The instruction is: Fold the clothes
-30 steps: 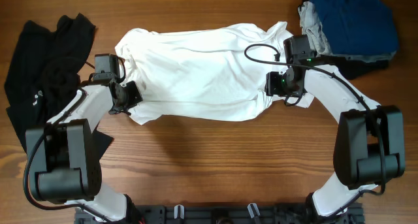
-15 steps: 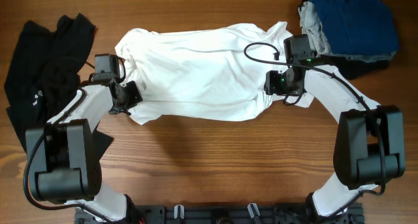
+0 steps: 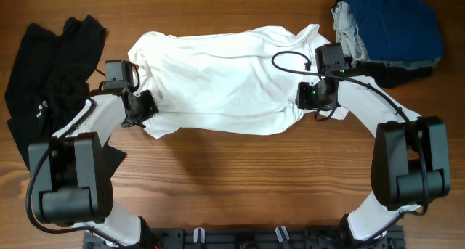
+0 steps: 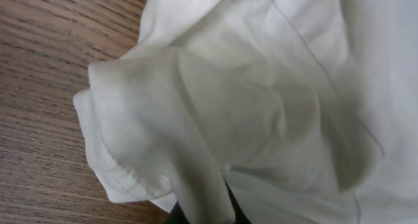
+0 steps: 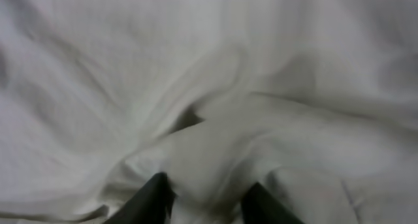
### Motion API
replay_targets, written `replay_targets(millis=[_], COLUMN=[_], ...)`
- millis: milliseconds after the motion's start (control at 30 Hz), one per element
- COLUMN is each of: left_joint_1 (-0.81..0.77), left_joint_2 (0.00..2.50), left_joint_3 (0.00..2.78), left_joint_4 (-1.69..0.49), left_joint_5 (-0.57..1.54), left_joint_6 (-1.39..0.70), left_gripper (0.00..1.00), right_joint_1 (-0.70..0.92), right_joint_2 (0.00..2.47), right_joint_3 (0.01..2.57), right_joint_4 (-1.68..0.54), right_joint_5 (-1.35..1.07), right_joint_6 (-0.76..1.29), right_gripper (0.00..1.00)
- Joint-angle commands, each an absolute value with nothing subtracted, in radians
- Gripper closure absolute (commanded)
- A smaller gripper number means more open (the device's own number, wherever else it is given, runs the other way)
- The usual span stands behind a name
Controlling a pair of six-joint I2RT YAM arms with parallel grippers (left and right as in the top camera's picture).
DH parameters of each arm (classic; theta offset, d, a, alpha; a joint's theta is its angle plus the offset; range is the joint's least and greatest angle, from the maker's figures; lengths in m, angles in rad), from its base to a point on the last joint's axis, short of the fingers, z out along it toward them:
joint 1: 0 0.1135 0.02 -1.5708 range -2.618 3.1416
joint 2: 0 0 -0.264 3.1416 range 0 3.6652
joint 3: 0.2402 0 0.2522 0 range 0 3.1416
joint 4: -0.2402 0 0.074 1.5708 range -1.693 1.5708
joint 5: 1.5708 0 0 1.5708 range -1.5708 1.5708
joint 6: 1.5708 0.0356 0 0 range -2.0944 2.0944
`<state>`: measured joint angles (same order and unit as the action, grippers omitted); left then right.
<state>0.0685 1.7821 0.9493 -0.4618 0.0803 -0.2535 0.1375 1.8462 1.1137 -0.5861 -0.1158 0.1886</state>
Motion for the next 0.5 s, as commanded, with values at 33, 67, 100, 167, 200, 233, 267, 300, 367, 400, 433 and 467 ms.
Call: replay_targets(millis=[33, 67, 100, 167, 200, 233, 267, 300, 367, 400, 433, 467], left_joint_1=[0.058, 0.058, 0.058, 0.058, 0.058, 0.058, 0.058, 0.058, 0.058, 0.058, 0.058, 0.059], left_joint_2=[1.866, 1.866, 1.866, 1.866, 1.866, 1.866, 1.866, 1.866, 1.866, 1.866, 1.866, 1.866], left_joint_3=[0.884, 0.884, 0.884, 0.884, 0.884, 0.884, 0.884, 0.884, 0.884, 0.884, 0.884, 0.884], left_joint_4=[-0.49, -0.489, -0.489, -0.489, -0.489, -0.489, -0.489, -0.489, -0.489, -0.489, -0.489, -0.489], left_joint_5=[0.103, 0.103, 0.103, 0.103, 0.103, 0.103, 0.103, 0.104, 0.103, 0.103, 0.103, 0.103], left_joint_6=[-0.27, -0.27, -0.27, -0.27, -0.27, -0.27, -0.27, -0.27, -0.27, -0.27, -0.27, -0.27], left_gripper=[0.96, 0.96, 0.96, 0.96, 0.96, 0.96, 0.96, 0.96, 0.96, 0.96, 0.96, 0.96], right_joint_1=[0.136, 0.136, 0.136, 0.136, 0.136, 0.135, 0.135, 0.135, 0.133, 0.129, 0.123, 0.115], right_joint_2=[1.836, 1.826, 1.816, 1.794, 1.779, 1.767, 1.755, 1.745, 1.718, 1.706, 1.692, 1.681], right_joint_3=[1.162, 1.165, 1.165, 1.165, 1.165, 1.165, 1.165, 1.165, 1.166, 1.166, 1.166, 1.166], right_joint_4=[-0.629, -0.633, -0.635, -0.639, -0.641, -0.644, -0.647, -0.649, -0.656, -0.658, -0.659, -0.661], right_joint_5=[-0.127, -0.127, -0.127, -0.118, -0.105, -0.093, -0.08, -0.07, -0.049, -0.044, -0.044, -0.044], right_joint_6=[0.209, 0.21, 0.21, 0.21, 0.212, 0.212, 0.212, 0.212, 0.212, 0.212, 0.212, 0.212], right_gripper=[0.83, 0.85, 0.87, 0.88, 0.89, 0.91, 0.94, 0.95, 0.96, 0.96, 0.96, 0.95])
